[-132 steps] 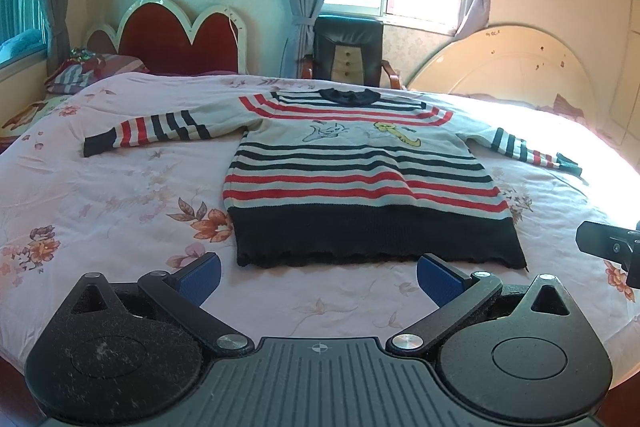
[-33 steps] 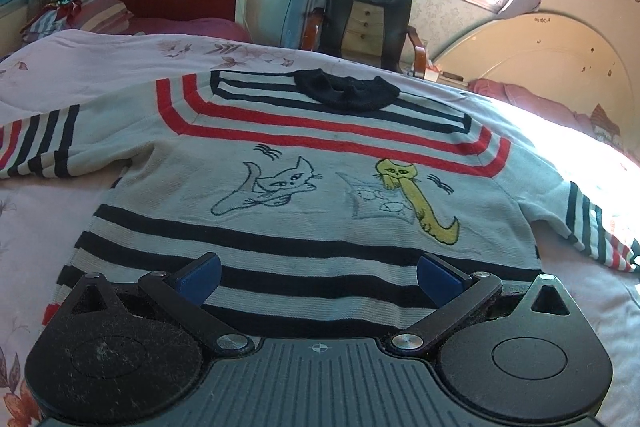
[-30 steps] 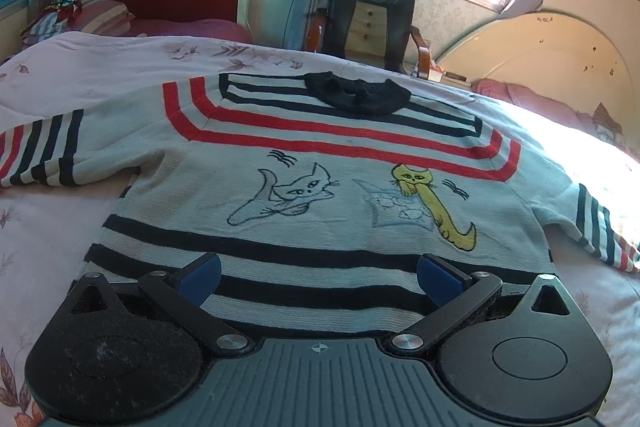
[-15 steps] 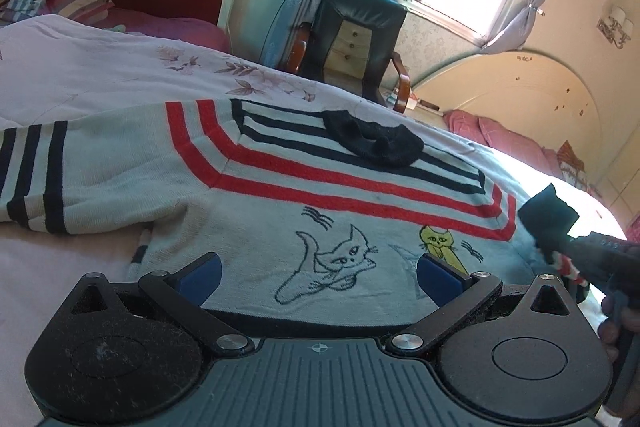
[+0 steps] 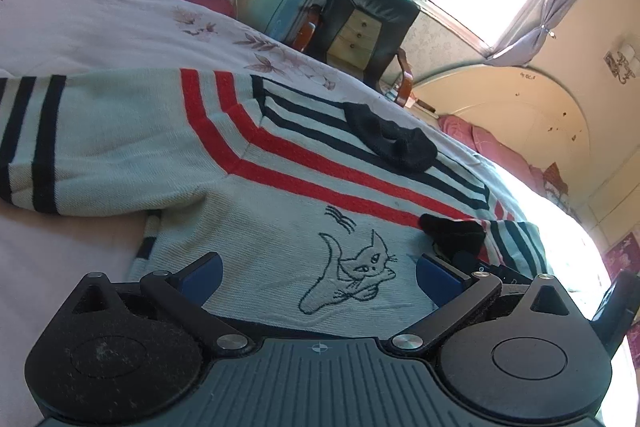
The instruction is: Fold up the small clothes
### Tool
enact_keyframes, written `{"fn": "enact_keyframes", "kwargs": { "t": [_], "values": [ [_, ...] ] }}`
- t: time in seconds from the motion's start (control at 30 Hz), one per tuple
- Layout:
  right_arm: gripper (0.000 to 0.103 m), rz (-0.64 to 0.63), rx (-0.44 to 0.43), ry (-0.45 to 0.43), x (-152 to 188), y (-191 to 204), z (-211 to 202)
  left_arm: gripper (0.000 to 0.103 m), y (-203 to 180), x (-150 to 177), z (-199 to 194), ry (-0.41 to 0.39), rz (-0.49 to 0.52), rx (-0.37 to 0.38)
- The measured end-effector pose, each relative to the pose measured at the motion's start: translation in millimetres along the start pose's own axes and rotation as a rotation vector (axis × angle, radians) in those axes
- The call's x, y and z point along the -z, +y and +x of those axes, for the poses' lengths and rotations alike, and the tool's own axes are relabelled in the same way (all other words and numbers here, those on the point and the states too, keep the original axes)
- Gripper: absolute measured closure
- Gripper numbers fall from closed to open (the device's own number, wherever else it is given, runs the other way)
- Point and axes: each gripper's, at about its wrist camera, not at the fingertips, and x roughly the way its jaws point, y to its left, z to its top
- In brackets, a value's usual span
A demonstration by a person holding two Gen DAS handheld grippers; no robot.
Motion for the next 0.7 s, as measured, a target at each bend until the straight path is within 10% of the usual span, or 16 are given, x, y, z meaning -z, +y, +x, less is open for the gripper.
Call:
{"fn": "enact_keyframes", "kwargs": {
  "t": [0.13, 0.2, 0.47, 0.53, 0.57, 0.7],
  "values": [
    [0.051, -0.024, 0.049, -0.094, -1, 1, -27, 0.016, -20, 3, 21, 0.032, -0.049, 0.116],
    [0.050, 0.009, 0.062, -0.128, -2, -10, -48, 0.033, -37, 5, 41, 0.081, -0.068, 0.186],
    [0.054, 0.253, 0.089, -0.174, -6, -81, -92, 0.033, -86, 4, 126, 0.161, -0.119, 0.276],
    [0.054, 0.317, 0.080, -0.177, -5, -98, -96, 0.057, -96, -1, 140, 0.165, -0.081, 0.268],
    [0.054, 0.353, 0.073, -0.179, -4, -106, -97, 0.095, -101, -2, 148, 0.185, -0.056, 0.250],
    [0.054, 0.474, 0.049, -0.188, 1, -128, -94, 0.098, -107, -13, 133, 0.125, 0.029, 0.270]
  ]
}}
